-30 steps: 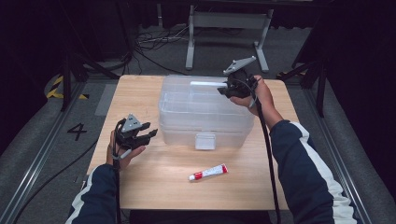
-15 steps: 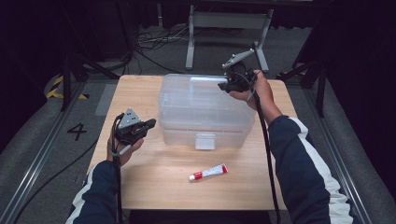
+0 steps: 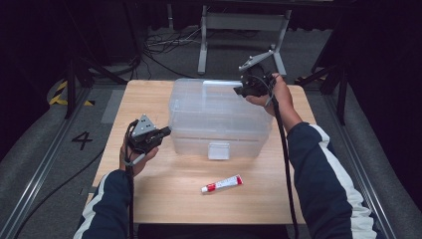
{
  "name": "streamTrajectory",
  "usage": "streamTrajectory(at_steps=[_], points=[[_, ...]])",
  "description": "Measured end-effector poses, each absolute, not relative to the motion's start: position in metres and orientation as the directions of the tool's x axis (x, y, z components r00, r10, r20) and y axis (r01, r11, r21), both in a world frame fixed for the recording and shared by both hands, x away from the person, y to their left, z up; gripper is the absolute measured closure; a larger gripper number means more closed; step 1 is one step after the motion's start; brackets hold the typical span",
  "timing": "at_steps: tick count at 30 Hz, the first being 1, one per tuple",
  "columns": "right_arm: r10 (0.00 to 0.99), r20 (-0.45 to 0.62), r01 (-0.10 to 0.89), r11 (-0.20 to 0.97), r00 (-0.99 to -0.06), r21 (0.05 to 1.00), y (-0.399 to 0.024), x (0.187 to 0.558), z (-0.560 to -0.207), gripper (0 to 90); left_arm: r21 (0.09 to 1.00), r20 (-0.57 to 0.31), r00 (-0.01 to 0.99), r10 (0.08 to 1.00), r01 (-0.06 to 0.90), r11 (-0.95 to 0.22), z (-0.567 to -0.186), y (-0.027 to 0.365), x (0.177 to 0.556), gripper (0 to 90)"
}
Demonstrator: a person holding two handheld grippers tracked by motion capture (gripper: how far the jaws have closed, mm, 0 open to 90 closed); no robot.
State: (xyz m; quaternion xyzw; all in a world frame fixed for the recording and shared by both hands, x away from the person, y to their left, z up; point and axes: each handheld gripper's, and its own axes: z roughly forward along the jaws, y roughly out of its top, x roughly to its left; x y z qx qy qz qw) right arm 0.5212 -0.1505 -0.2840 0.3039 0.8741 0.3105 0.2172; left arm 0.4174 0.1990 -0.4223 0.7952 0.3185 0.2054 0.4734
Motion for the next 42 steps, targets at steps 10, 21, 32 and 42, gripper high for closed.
streamTrajectory(at_steps=[10,21,32,42], points=[[0.681,-0.236,0.361,0.612,-0.694,0.704,-0.166,0.506,-0.274,57.8,0.880,0.030,0.710,0.703,0.315,-0.356,-0.422,0.199,0.417,90.0],[0.678,-0.271,0.259,0.572,-0.683,0.779,-0.210,0.478,-0.264,49.2,0.884,0.043,0.708,0.705,0.302,-0.357,-0.419,0.199,0.417,90.0],[0.703,-0.275,0.218,0.525,-0.656,0.823,-0.272,0.446,-0.285,45.4,0.893,0.042,0.705,0.708,0.291,-0.343,-0.412,0.197,0.419,90.0],[0.701,-0.237,0.245,0.513,-0.672,0.823,-0.301,0.432,-0.331,42.2,0.900,0.053,0.712,0.700,0.269,-0.342,-0.406,0.190,0.421,90.0]])
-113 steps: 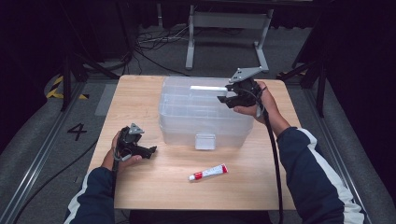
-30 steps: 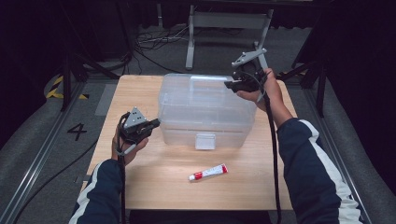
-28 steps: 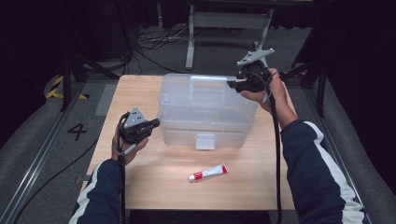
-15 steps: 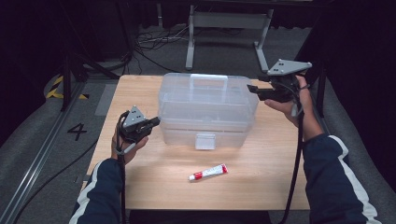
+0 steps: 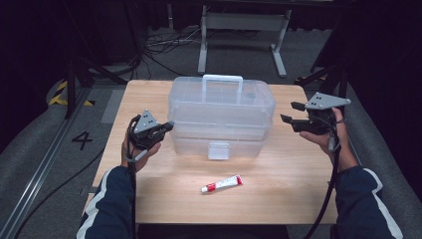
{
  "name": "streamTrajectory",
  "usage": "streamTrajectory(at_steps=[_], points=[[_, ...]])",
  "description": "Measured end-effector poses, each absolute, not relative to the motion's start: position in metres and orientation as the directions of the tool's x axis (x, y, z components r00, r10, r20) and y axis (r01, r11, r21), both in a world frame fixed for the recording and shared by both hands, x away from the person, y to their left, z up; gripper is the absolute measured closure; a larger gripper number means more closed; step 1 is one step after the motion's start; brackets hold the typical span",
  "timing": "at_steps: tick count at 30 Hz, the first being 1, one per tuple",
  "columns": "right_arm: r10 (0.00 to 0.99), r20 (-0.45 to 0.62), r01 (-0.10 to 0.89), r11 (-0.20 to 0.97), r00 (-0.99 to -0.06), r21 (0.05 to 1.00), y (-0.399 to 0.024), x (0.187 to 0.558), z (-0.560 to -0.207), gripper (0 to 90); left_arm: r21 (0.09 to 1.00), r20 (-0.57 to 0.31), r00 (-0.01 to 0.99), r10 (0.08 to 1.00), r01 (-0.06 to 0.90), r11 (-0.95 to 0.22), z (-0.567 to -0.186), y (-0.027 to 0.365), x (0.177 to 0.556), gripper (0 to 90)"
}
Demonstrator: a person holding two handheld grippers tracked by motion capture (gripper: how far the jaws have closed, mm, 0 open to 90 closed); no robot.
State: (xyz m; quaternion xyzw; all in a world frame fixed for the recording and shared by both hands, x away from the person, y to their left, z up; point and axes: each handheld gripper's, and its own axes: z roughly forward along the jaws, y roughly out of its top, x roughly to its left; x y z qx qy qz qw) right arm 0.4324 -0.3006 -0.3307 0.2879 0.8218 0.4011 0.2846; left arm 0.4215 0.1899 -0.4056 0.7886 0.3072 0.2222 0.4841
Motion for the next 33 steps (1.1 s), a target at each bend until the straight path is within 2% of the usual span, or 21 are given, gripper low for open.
streamTrajectory(at_steps=[6,12,21,22,26,33], points=[[0.670,-0.209,0.246,0.517,-0.712,0.820,-0.295,0.430,-0.362,39.9,0.908,0.045,0.713,0.700,0.264,-0.327,-0.401,0.191,0.424,90.0],[0.669,-0.210,0.226,0.503,-0.713,0.834,-0.287,0.433,-0.374,40.9,0.911,0.043,0.713,0.700,0.260,-0.320,-0.399,0.189,0.427,90.0],[0.684,-0.252,0.128,0.453,-0.684,0.882,-0.277,0.432,-0.377,53.3,0.920,0.038,0.707,0.706,0.251,-0.302,-0.394,0.187,0.429,89.7],[0.689,-0.277,0.090,0.446,-0.670,0.891,-0.277,0.430,-0.378,58.2,0.918,0.046,0.702,0.711,0.251,-0.307,-0.393,0.188,0.429,84.8],[0.703,-0.300,0.047,0.429,-0.645,0.902,-0.275,0.428,-0.379,63.1,0.915,0.057,0.698,0.714,0.249,-0.316,-0.391,0.191,0.426,82.3],[0.747,-0.346,-0.019,0.409,-0.568,0.912,-0.271,0.425,-0.375,69.6,0.903,0.068,0.712,0.699,0.253,-0.346,-0.393,0.197,0.418,64.2]])
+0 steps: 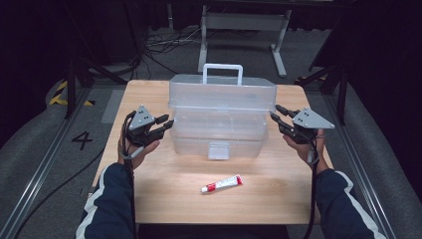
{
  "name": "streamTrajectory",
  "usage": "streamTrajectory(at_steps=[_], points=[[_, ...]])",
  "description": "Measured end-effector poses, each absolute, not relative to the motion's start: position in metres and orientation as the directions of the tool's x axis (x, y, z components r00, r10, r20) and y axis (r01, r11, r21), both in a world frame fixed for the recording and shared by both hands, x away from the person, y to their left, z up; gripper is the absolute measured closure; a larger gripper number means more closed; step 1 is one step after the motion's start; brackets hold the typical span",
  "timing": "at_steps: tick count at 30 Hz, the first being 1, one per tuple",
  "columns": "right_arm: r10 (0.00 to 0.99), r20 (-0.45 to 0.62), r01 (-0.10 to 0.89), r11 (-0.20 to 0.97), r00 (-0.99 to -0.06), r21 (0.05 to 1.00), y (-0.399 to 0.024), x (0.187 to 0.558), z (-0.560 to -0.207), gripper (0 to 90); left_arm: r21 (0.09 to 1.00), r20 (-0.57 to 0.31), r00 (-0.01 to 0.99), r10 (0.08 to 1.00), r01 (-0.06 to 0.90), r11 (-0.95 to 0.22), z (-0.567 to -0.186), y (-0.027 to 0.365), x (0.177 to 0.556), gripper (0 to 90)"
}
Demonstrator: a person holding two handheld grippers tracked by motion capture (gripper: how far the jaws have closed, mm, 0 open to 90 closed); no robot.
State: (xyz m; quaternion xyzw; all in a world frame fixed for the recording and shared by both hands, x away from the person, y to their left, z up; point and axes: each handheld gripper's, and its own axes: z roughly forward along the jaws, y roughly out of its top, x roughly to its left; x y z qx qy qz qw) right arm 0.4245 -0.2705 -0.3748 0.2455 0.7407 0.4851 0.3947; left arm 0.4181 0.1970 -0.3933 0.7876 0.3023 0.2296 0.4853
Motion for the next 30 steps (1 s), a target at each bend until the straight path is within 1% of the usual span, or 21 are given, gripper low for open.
streamTrajectory(at_steps=[1,4,7,12,14,15,16,17,20,25,30], points=[[0.754,-0.348,-0.022,0.405,-0.558,0.914,-0.270,0.425,-0.374,70.1,0.900,0.062,0.724,0.687,0.257,-0.352,-0.395,0.197,0.416,64.2],[0.773,-0.350,-0.032,0.394,-0.530,0.919,-0.267,0.425,-0.374,71.2,0.887,0.092,0.739,0.668,0.244,-0.392,-0.398,0.195,0.410,58.8],[0.792,-0.367,-0.047,0.395,-0.487,0.917,-0.263,0.424,-0.373,72.9,0.882,0.089,0.760,0.643,0.239,-0.405,-0.400,0.193,0.403,56.3],[0.821,-0.368,-0.057,0.382,-0.436,0.922,-0.257,0.426,-0.371,75.4,0.865,0.098,0.788,0.607,0.234,-0.444,-0.405,0.184,0.397,55.3],[0.825,-0.369,-0.060,0.381,-0.428,0.923,-0.257,0.426,-0.370,76.4,0.856,0.109,0.797,0.594,0.228,-0.464,-0.406,0.181,0.395,57.5],[0.832,-0.370,-0.062,0.380,-0.414,0.923,-0.256,0.425,-0.368,79.3,0.851,0.112,0.806,0.581,0.223,-0.475,-0.407,0.178,0.395,57.5],[0.835,-0.363,-0.066,0.370,-0.413,0.927,-0.256,0.425,-0.366,83.5,0.849,0.118,0.810,0.575,0.218,-0.482,-0.407,0.176,0.394,57.6],[0.836,-0.352,-0.064,0.360,-0.420,0.931,-0.257,0.426,-0.364,84.5,0.849,0.115,0.815,0.568,0.216,-0.482,-0.408,0.173,0.395,57.3],[0.835,-0.361,-0.048,0.376,-0.416,0.925,-0.257,0.430,-0.360,84.9,0.845,0.118,0.822,0.557,0.211,-0.491,-0.409,0.167,0.396,56.8],[0.841,-0.356,-0.041,0.372,-0.407,0.927,-0.256,0.434,-0.359,85.1,0.828,0.128,0.845,0.519,0.197,-0.525,-0.411,0.153,0.400,56.8],[0.841,-0.368,-0.043,0.383,-0.398,0.923,-0.255,0.436,-0.357,85.3,0.809,0.160,0.854,0.495,0.174,-0.562,-0.410,0.138,0.402,54.6]])
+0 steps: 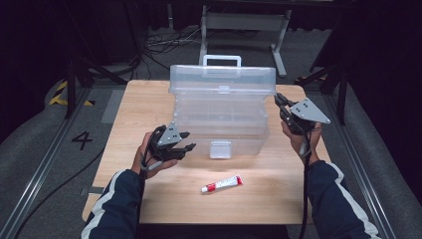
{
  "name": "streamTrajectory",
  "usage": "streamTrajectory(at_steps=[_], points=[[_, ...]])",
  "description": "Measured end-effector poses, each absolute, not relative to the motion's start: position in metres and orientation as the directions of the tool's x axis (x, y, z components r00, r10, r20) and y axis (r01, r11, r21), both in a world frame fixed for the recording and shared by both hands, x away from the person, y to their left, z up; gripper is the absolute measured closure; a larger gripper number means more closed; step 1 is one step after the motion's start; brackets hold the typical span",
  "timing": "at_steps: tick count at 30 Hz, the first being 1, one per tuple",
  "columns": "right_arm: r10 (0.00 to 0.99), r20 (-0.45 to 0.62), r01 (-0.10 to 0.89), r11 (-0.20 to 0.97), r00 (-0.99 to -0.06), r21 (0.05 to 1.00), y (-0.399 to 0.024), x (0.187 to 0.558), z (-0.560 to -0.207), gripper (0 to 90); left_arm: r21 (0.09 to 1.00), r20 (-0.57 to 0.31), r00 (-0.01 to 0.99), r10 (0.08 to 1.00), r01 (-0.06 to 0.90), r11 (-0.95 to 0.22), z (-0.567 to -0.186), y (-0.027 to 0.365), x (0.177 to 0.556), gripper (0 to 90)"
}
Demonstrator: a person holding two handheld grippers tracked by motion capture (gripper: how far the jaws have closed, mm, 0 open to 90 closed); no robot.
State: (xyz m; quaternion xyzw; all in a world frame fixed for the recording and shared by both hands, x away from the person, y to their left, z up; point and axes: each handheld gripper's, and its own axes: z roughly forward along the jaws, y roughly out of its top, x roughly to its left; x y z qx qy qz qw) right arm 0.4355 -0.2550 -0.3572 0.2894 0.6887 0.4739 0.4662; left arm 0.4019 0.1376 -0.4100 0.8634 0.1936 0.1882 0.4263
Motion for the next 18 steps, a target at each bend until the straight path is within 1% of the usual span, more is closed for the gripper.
streamTrajectory(at_steps=[4,6,11,14,18], points=[[0.843,-0.360,-0.043,0.375,-0.400,0.926,-0.255,0.437,-0.356,84.9,0.791,0.166,0.867,0.471,0.168,-0.589,-0.413,0.127,0.405,54.4],[0.844,-0.353,-0.048,0.366,-0.404,0.929,-0.255,0.438,-0.356,82.1,0.789,0.163,0.868,0.470,0.172,-0.590,-0.415,0.125,0.407,54.2],[0.843,-0.377,-0.046,0.390,-0.384,0.920,-0.251,0.440,-0.353,80.8,0.782,0.154,0.872,0.464,0.179,-0.597,-0.416,0.121,0.412,55.1],[0.842,-0.377,-0.036,0.395,-0.386,0.918,-0.249,0.444,-0.351,74.7,0.776,0.153,0.879,0.452,0.177,-0.606,-0.416,0.116,0.414,54.8],[0.850,-0.369,-0.023,0.389,-0.377,0.921,-0.246,0.448,-0.349,73.4,0.765,0.162,0.880,0.447,0.175,-0.620,-0.419,0.110,0.417,55.2]])
